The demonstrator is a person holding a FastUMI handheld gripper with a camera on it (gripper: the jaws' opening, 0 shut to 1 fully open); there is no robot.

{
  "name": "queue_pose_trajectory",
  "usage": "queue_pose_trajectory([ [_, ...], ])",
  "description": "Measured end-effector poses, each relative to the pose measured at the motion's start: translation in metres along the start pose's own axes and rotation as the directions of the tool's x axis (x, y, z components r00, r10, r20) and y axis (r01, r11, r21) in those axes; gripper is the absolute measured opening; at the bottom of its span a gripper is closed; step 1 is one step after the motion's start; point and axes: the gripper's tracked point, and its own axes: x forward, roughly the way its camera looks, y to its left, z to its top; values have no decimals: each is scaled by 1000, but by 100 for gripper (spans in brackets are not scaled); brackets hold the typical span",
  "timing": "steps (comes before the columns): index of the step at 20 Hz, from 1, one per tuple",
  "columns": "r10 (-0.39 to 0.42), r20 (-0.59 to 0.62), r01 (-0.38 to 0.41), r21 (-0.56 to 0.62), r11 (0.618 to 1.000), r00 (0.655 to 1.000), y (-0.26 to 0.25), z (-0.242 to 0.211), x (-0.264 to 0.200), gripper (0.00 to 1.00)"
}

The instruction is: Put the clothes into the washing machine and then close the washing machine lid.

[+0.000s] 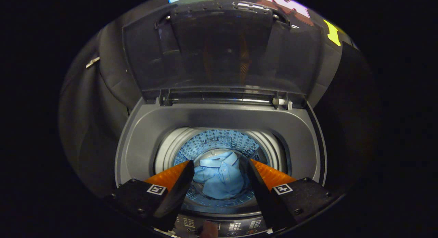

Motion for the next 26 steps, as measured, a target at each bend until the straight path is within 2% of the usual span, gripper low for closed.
queue_pose_trajectory([
  [5,-25,101,23,16,1000,995,-7,39,-37,97],
  [10,-1,184,-12,70,997,983,-13,84,-79,100],
  [17,-13,354,-14,73,997,935,-24,193,-125,100],
  [22,-29,421,-7,83,997,907,-29,266,-140,100],
  [26,-13,397,-38,121,992,918,-25,291,-116,100],
])
